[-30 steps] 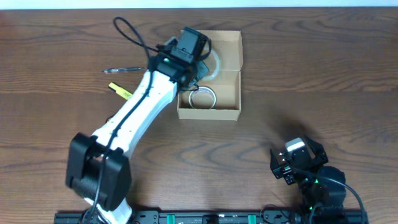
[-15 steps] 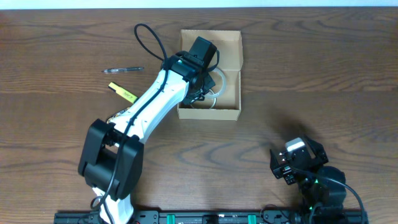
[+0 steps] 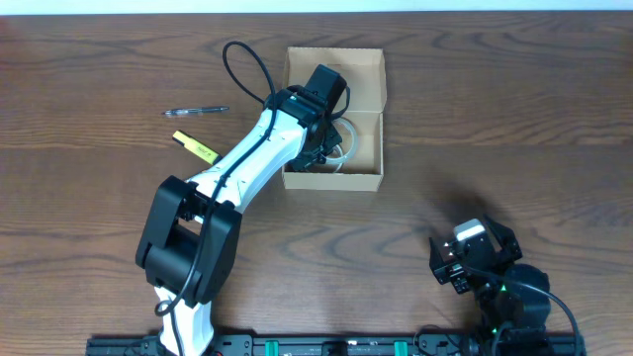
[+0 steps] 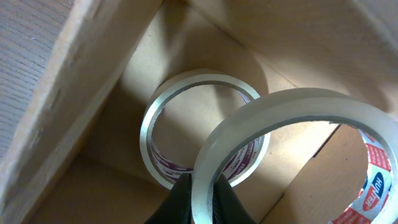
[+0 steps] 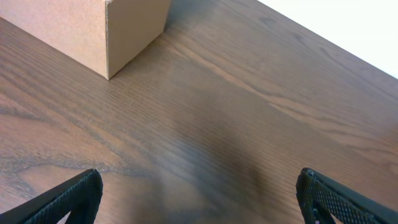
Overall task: Pack container
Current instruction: 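Lower the second tape roll into the box and release it, then move the left gripper over the correction tape dispenser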
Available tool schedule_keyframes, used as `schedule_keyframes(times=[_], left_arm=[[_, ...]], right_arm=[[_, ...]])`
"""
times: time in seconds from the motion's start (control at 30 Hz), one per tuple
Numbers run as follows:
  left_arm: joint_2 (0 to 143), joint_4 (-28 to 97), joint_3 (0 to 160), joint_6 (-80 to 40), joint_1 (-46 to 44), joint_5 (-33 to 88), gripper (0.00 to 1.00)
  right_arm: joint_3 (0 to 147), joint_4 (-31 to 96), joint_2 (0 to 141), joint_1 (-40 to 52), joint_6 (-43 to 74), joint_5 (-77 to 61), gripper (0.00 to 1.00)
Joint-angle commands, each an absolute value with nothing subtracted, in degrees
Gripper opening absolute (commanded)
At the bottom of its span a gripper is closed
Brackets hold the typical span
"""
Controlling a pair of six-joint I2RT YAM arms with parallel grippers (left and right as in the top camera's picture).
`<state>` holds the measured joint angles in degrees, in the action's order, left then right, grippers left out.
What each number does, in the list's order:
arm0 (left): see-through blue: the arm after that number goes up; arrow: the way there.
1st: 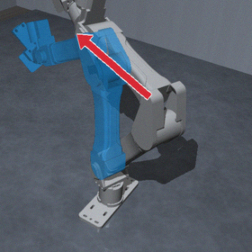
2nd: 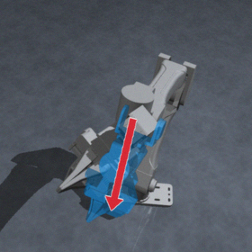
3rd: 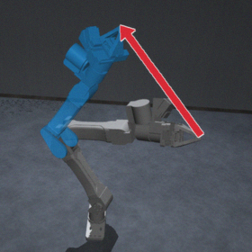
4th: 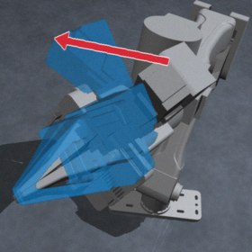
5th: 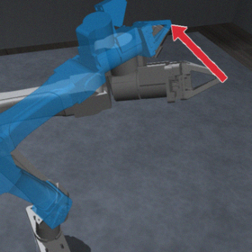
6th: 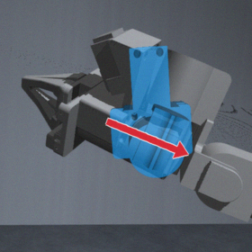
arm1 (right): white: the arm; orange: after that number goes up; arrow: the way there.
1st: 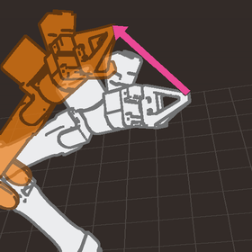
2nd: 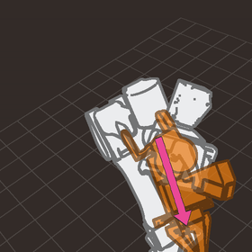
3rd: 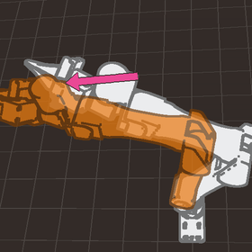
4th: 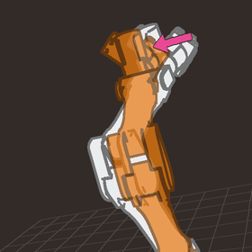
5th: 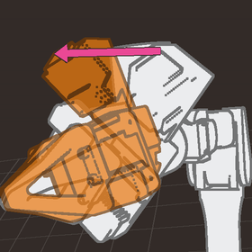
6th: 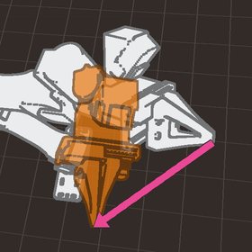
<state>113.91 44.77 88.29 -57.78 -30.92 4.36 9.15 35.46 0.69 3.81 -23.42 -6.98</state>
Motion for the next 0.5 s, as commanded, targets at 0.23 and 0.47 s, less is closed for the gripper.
schedule_keyframes(times=[0.23, 0.47], left_arm=[[113.99, 44.93, 89.78, -56.77, -30.94, 2.83, 0.25], [113.3, 43.0, 89.82, -56.77, -30.94, 2.76, 0.43]], right_arm=[[8.97, 35.57, 0.34, 3.4, -22.76, -6.85, 0.99], [8.97, 35.57, 0.34, 3.4, -22.76, -6.87, 0.99]])
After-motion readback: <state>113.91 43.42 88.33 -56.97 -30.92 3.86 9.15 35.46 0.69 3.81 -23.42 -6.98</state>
